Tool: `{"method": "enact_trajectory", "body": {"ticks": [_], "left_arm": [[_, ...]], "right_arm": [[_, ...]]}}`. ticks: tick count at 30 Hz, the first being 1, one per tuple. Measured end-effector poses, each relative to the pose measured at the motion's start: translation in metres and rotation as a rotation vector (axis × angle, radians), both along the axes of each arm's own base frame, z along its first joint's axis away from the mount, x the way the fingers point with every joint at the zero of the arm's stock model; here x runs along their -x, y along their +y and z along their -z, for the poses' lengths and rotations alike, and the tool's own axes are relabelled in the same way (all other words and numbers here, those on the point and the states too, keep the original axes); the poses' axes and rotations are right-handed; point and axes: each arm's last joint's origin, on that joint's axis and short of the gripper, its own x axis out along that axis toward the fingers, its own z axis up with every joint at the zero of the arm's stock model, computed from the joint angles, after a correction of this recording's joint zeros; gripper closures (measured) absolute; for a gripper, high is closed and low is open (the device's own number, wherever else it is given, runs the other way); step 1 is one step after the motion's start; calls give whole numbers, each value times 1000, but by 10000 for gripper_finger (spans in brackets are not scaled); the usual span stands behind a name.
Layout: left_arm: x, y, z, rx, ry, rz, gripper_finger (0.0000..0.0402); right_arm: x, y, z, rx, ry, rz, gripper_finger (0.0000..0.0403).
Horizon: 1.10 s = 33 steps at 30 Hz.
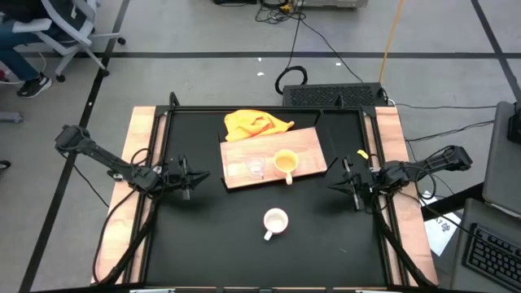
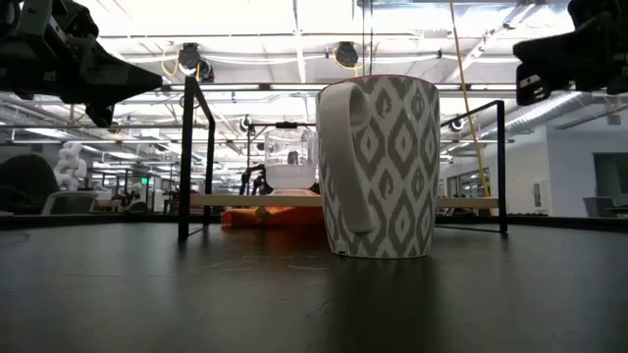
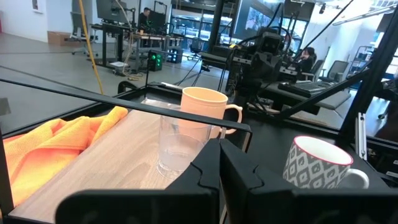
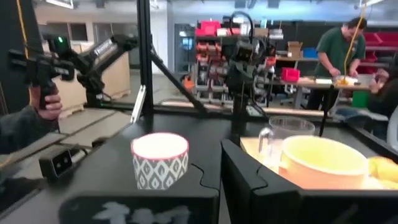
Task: Stack small to large cups/mugs on shelf
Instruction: Put the gray patterned mug on the shelf
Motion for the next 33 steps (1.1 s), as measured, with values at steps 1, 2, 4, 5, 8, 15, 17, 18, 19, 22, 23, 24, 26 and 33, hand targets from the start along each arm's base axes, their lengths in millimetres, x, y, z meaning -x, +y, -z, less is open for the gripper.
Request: {"method": "enact_trajectory", "body": {"ticks": [1, 2, 4, 5, 8, 15, 17, 18, 19, 22, 23, 24, 26, 33], "left_arm": [[0, 0, 0, 0, 0, 0, 396], [0, 0, 0, 0, 0, 0, 396], [0, 0, 0, 0, 0, 0, 396], [0, 0, 0, 0, 0, 0, 396], [0, 0, -1, 2, -6, 0, 396], [0, 0, -1, 3, -6, 5, 396], [0, 0, -1, 2, -6, 5, 396], [0, 0, -1, 2, -4, 5, 396], [0, 0, 0, 1, -2, 5, 396], [0, 0, -1, -13, -3, 10, 396], [0, -1, -1, -33, -3, 22, 396], [0, -1, -1, -55, -1, 36, 396], [-1, -3, -2, -79, 0, 100, 396], [0, -11, -3, -164, -26, 391, 396]], "right_arm": [[0, 0, -1, 0, -10, -4, 403], [0, 0, -2, 5, -20, -6, 403], [0, 0, -6, 21, -63, -10, 403], [0, 0, -8, 30, -91, -13, 403], [-1, 1, -12, 62, -126, -9, 403], [-10, 3, -17, 81, -104, -5, 403], [-14, 5, -20, 88, -76, -7, 403], [-17, 5, -20, 98, -42, -9, 403], [-20, 6, -19, 106, -10, -10, 403], [-31, 9, -30, 104, 17, -12, 403], [-34, 11, -36, 104, 17, -14, 403], [-38, 12, -40, 107, 27, -16, 403], [-47, 15, -48, 121, 60, -18, 403], [-88, 27, -75, 165, 238, -24, 403]]}}
